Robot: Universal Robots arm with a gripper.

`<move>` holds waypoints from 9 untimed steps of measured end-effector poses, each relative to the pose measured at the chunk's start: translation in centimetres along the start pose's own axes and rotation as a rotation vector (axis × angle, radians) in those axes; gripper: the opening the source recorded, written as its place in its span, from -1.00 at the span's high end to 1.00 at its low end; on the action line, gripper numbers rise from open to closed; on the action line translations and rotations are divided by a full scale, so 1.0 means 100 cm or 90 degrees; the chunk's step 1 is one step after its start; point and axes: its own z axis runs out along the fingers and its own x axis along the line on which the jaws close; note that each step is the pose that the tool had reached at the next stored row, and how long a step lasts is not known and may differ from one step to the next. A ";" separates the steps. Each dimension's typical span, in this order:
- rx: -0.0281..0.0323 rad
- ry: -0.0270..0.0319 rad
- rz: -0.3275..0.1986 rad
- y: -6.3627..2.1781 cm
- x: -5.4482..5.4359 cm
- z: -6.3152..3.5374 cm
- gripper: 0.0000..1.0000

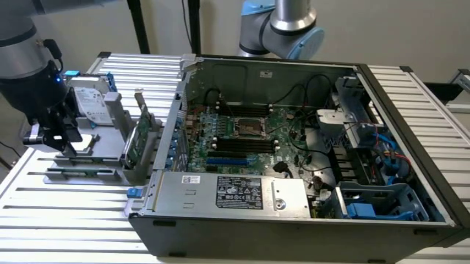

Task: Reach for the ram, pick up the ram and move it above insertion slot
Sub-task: 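Pick up the ram and move it above insertion slot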

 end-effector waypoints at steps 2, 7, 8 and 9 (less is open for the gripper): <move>-0.0001 0.0000 0.000 -0.0001 0.000 0.0037 0.15; 0.0000 0.0000 0.000 -0.0003 0.000 0.0128 0.15; 0.0000 0.0000 0.000 -0.0004 0.000 0.0147 0.15; 0.0000 0.0000 0.000 -0.0004 0.000 0.0165 0.15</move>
